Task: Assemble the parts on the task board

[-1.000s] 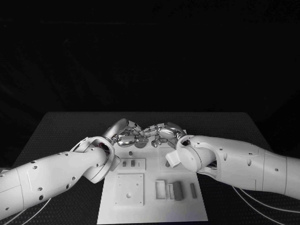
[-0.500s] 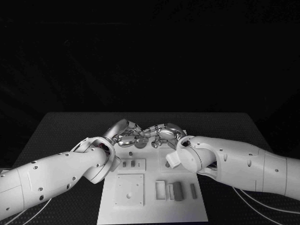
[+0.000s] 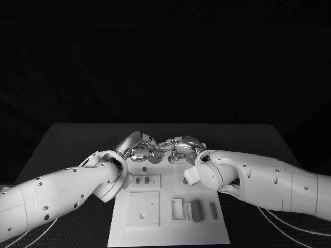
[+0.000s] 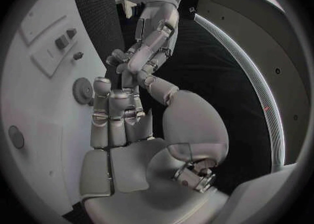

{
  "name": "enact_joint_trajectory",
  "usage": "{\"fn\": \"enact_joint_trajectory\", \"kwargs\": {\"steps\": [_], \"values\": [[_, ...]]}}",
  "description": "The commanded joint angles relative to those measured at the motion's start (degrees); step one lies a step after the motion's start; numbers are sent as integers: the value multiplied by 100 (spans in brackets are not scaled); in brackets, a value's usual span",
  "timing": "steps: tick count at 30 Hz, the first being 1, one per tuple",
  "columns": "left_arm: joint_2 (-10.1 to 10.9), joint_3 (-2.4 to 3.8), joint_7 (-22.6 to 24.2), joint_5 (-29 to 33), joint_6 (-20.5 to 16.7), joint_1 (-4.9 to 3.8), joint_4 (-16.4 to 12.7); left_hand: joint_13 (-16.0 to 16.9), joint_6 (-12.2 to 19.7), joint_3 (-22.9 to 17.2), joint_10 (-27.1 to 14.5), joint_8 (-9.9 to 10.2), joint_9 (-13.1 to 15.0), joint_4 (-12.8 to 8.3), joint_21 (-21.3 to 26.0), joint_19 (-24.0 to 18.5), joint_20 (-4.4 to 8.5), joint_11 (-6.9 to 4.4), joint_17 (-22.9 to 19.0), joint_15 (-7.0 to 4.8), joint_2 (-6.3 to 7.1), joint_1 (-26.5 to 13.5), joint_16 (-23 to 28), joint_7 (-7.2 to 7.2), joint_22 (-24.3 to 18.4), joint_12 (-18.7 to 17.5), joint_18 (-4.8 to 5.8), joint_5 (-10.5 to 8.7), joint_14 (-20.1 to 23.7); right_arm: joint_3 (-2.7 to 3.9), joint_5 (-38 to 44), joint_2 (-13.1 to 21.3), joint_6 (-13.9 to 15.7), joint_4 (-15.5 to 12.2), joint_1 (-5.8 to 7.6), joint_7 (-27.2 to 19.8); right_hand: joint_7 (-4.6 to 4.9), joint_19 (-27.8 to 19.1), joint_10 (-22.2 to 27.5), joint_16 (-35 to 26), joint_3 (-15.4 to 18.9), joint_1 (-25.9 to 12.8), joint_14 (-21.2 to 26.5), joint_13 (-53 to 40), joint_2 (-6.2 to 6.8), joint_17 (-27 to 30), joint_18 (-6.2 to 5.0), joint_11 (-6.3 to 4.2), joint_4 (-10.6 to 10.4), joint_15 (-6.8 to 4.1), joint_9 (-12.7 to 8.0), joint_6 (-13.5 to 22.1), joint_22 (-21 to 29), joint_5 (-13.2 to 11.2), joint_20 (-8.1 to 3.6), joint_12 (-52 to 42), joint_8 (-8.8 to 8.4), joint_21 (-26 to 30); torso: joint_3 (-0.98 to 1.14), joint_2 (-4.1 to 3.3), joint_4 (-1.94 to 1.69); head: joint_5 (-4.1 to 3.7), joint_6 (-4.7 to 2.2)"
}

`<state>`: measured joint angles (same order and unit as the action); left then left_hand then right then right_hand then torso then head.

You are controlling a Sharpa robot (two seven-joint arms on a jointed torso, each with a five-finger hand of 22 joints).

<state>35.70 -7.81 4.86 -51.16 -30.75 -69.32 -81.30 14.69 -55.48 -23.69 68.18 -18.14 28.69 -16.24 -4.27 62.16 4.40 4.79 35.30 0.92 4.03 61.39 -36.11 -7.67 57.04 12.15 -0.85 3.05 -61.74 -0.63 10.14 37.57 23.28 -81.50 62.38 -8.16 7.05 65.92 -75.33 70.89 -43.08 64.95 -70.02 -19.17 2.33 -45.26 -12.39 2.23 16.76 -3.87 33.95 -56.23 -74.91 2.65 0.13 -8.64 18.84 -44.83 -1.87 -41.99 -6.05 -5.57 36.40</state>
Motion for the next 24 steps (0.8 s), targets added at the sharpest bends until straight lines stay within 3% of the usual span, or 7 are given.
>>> {"fn": "enact_joint_trajectory", "kwargs": {"steps": [1, 12, 24], "values": [[-16, 8, 13, 42, 43, -7, -7, 8, -35, -76, 44, -12, 7, 1, -14, 30, 21, 4, 13, 7, -74, 33, 26, 8, 9, 19, -8, -21, -35, -7, 60, -10, -158, -28, -7, -51, 11, -4, -14, -7, -30, 6, 1, -15, -46, -8, -261, -3, -5, -29, 0, -40, -101, 16, -41, -17, 40, 3, -5, 2, -2, -1, 8], [21, 8, -13, 44, 50, -7, -2, 32, -47, -804, 40, -8, 3, 93, -6, 26, 18, 11, 122, 14, -202, 270, 115, 7, 74, 5, 17, -14, -62, -12, 90, 10, -169, 21, -7, -48, 11, -6, -13, -6, -31, 6, 2, -20, -45, -10, -261, -3, -5, -29, 5, -40, -102, 16, -41, -17, 41, 2, -6, 1, -3, -3, 10], [43, 8, 15, 84, 82, -7, 20, 55, -52, -1314, 51, -27, 20, 254, -11, 25, 25, 9, 219, 10, -321, 299, 176, 3, 147, 3, 26, -10, -95, -25, 67, 11, -236, 93, -7, -8, 11, -7, -13, -5, -30, 3, 3, -26, -43, -12, -261, -3, -6, -29, 10, -40, -103, 16, -41, -17, 42, 1, -3, 1, -4, 1, 11]]}}
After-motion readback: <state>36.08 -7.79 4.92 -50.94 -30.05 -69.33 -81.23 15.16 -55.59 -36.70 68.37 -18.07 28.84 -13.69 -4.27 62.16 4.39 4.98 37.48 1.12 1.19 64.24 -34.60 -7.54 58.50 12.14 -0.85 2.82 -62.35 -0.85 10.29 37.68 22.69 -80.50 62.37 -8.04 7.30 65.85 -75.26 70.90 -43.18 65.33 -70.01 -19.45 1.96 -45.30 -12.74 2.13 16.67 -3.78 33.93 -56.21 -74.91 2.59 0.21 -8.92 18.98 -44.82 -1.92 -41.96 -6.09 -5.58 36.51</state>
